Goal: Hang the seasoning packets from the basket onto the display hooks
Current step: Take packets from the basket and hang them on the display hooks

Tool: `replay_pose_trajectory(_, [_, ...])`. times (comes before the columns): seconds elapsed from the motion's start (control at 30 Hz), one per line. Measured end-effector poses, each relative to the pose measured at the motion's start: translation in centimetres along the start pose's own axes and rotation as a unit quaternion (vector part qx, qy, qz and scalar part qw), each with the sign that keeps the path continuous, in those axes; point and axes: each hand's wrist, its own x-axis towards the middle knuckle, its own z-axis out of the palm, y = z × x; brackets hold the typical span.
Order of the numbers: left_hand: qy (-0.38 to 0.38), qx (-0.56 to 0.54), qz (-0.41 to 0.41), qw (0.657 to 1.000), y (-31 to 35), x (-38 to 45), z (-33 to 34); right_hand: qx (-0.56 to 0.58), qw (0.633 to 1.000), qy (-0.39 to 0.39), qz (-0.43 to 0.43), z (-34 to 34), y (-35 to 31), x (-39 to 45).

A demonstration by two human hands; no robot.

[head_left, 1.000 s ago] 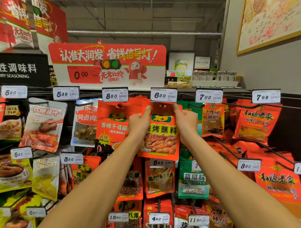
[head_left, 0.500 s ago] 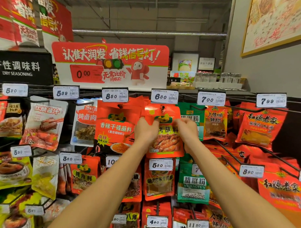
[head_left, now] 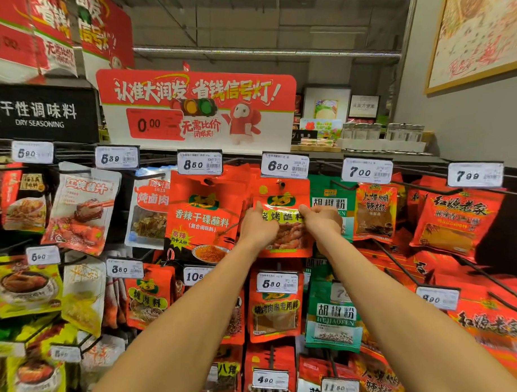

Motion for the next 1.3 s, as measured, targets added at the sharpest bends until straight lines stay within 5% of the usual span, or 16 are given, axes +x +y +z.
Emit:
replay_pose_trajectory(0.27, [-0.044,-0.071,-0.010,0.996,-0.4,0.3,-0.9,-0.030,0.998,-0.050,-0.010,-1.2,0.8,-0.6])
replay_pose_trajectory(0.43, [-0.026,-0.093,0.024,0.995,-1.5,-2.1,-2.2,-0.029,0.995,-0.025,-0.087,-3.9,2.5,-2.7])
replay_pose_trajectory(0.63, [-0.001,-0.163,0.047,0.985,-2.2,-7.0,-4.7,0.170,0.977,-0.113,-0.057,-6.5,2.5,-7.4])
replay_pose_trajectory(0.8, [-0.029,-0.244,0.000,0.969,-4.9,-11.6,-4.8,0.223,0.957,-0.185,-0.020,-7.8,6.1,-12.1])
replay_pose_trajectory(1.03, [-0.040,-0.266,-0.174,0.947,-16.5,-19.2,0.3,0.223,0.932,-0.237,0.161,-6.7,19.7,-17.8])
replay_pose_trajectory(1.3, [-0.044,-0.225,-0.476,0.849,-33.4,-31.3,9.5,0.046,0.880,-0.251,0.401,-1.6,40.5,-26.8])
